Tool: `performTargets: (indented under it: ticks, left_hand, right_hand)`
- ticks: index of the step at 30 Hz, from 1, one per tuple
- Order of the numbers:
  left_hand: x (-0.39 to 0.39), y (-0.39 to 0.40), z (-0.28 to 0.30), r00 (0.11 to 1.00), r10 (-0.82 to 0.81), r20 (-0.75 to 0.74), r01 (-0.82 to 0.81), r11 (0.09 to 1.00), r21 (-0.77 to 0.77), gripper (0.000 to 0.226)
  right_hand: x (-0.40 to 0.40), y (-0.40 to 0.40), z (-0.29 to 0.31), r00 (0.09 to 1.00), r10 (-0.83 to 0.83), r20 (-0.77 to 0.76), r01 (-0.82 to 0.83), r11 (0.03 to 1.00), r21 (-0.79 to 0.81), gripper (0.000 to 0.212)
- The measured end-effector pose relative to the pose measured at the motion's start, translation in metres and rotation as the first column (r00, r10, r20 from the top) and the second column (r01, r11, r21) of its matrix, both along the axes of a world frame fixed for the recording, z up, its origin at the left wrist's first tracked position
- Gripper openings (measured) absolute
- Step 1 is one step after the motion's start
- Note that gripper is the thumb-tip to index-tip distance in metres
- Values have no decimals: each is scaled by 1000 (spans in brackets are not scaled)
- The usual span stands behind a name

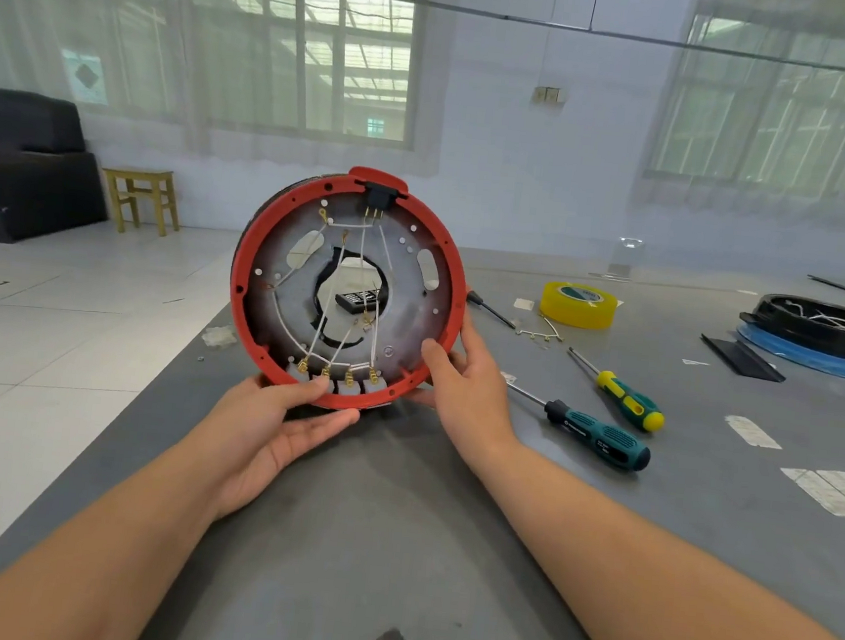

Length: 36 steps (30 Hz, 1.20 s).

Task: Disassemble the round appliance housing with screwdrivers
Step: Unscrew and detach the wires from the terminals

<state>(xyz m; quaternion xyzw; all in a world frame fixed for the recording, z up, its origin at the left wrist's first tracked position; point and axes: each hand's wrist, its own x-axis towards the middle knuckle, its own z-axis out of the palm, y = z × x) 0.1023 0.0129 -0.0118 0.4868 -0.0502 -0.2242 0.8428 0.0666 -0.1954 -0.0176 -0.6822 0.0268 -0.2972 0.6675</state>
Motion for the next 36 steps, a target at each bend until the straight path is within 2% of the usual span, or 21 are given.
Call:
performTargets:
  ticks: [5, 9, 15, 21, 27, 33, 36]
  left_hand:
    - [-9, 0, 5, 1000, -30, -6, 30, 998, 50, 33]
    - [-15, -7, 9, 999, -25, 24, 21, 990, 142, 51]
    - [-18, -12, 4, 992, -124, 33, 122, 990, 75, 37]
    - [-13, -3, 3, 975, -211, -68, 212, 977, -2, 61]
    - [-10, -3, 1, 964, -232, -132, 238, 971, 30, 48]
    - [-7, -1, 3, 955, -242, -171, 248, 969, 13, 47]
    - [-6, 0, 3, 958, -227, -177, 230, 973, -1, 46]
  right_hand:
    - [-8, -2, 2, 999, 4, -40, -4, 1000, -8, 55]
    - [-9, -4, 6, 998, 1, -60, 4, 996, 84, 48]
    - [-11, 0, 8, 997, 33, -67, -27, 996, 86, 47]
    - [-12, 3, 7, 996, 10, -90, -5, 998, 57, 47]
    - [-13, 5, 4, 994, 13, -108, -10, 1000, 30, 49]
    - [-15, 8, 5, 991, 19, -133, -15, 999, 29, 49]
    - [-16, 7, 4, 990, 23, -137, -26, 999, -19, 54]
